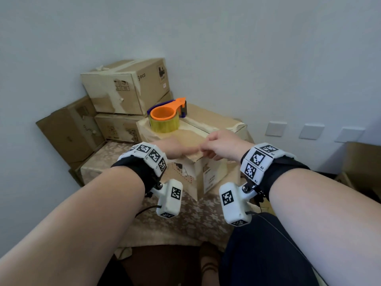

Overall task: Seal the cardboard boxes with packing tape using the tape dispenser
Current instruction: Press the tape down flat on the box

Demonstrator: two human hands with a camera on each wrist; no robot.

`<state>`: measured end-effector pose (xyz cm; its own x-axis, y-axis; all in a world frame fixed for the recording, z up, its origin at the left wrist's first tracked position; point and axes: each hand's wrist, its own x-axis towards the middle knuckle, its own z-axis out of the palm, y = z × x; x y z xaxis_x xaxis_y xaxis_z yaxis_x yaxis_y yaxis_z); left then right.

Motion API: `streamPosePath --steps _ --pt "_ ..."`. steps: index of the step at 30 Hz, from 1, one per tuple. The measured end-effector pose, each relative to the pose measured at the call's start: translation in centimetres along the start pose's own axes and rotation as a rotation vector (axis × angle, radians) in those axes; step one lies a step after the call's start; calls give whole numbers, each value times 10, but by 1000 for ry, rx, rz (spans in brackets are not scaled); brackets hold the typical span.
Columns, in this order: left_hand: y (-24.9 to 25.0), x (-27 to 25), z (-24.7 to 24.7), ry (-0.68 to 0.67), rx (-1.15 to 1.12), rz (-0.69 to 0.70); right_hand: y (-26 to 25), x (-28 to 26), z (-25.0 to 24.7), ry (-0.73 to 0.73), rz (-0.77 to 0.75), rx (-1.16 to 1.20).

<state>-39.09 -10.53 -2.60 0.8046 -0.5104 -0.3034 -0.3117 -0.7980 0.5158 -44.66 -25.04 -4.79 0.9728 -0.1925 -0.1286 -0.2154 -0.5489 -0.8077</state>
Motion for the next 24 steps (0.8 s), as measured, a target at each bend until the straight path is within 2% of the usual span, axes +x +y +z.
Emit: streamPosePath --steps 4,9,15,18,22,24 --pt "2 3 8 3 64 -40 14 11 -10 306 13 -255" --pt "-4 20 9 7 106 -53 32 25 -16 445 22 -347" --pt "-21 30 -12 -50 372 -92 46 34 -16 486 109 -493" --pt "-37 31 -29 -120 447 -98 49 35 -16 449 142 -557" --pt "-49 27 -42 -124 368 -91 44 36 -9 292 206 -500" --pt "-53 25 -43 -105 249 -96 41 35 -7 282 206 -485"
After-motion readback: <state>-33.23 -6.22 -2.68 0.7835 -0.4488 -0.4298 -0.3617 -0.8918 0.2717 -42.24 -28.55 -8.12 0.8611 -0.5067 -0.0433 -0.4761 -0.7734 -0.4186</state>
